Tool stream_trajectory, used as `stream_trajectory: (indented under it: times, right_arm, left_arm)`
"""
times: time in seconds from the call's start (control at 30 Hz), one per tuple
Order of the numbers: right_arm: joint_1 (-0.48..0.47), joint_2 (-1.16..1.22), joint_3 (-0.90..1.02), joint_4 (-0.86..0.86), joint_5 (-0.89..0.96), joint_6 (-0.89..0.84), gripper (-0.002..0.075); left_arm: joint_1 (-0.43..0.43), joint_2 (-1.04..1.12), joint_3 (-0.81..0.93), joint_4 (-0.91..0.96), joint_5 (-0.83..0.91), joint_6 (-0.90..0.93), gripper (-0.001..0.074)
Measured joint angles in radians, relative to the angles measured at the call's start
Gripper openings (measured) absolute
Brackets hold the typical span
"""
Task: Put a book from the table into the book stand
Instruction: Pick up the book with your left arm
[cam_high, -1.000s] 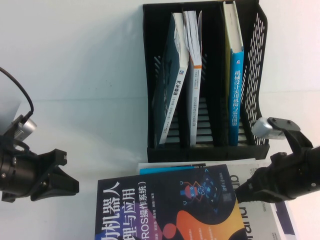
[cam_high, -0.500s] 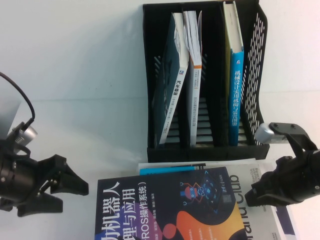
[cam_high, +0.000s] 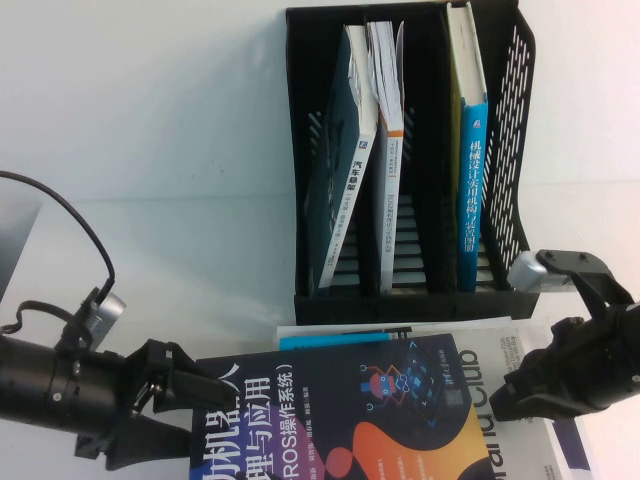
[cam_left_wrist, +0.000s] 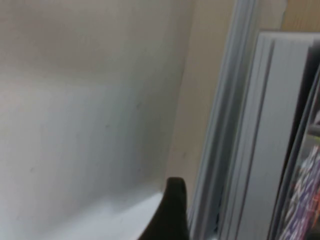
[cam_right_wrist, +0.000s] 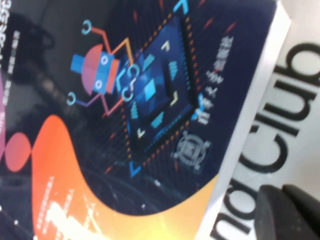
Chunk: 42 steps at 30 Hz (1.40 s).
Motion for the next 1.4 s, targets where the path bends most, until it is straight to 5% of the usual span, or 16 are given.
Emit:
stream_trajectory:
  times: [0.33,0.47,0.53,0.6,0.97,1.2,1.4]
  right_arm:
    - [0.000,0.000,0.000,0.000,0.018,0.000,-0.0003]
    - [0.000,0.000,-0.004,0.000,0.049,0.000,-0.0003]
    - [0.000,0.000,-0.025,0.000,0.076,0.000,-0.0003]
    - [0.000,-0.010,-0.056,0.000,0.094,0.000,-0.0003]
    - [0.000,-0.237,-0.140,-0.055,0.019,0.035,-0.0003]
    - [0.000,-0.411,-0.140,-0.217,-0.040,0.187,-0.0003]
    - [0.000,-0.498,-0.140,-0.250,-0.102,0.264,-0.0003]
  left_arm:
    - [0.000,0.132,0.000,-0.204,0.097,0.148,0.0599]
    - [0.000,0.166,0.000,-0.209,0.101,0.170,0.0388]
    - [0.000,0.183,0.000,-0.198,0.101,0.188,0.0200]
    - [0.000,0.187,-0.002,-0.193,0.122,0.217,0.0120]
    - [0.002,0.070,-0.054,-0.141,0.119,0.172,0.0122]
    - [-0.027,-0.181,-0.240,0.028,0.100,-0.122,0.0120]
    - [-0.175,-0.321,-0.527,0.341,0.107,-0.453,0.0120]
